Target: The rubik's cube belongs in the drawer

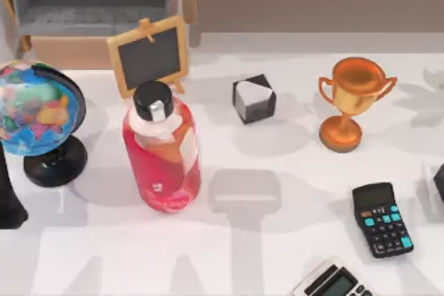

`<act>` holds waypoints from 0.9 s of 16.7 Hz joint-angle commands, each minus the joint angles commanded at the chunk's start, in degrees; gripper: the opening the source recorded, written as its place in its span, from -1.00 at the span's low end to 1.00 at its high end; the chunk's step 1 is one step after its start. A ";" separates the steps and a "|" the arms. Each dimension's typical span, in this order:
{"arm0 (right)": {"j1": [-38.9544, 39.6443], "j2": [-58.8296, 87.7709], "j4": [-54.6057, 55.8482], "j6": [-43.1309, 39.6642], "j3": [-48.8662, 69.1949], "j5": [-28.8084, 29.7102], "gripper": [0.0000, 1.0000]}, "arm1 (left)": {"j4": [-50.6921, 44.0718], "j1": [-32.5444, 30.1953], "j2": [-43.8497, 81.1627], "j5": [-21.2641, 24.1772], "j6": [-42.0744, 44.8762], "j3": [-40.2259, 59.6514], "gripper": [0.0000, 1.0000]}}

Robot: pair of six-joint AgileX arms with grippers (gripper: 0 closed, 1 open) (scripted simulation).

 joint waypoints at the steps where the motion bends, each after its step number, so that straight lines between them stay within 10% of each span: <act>1: 0.00 0.00 0.00 0.00 0.00 0.00 1.00 | 0.00 0.00 0.00 0.00 0.00 0.00 1.00; 8: 0.00 0.00 0.00 0.00 0.00 0.00 1.00 | 4.02 -5.16 12.39 -5.30 1.52 10.42 1.00; 15: 0.00 0.00 0.00 0.00 0.00 0.00 1.00 | 18.87 -19.73 51.92 -19.34 2.92 41.21 1.00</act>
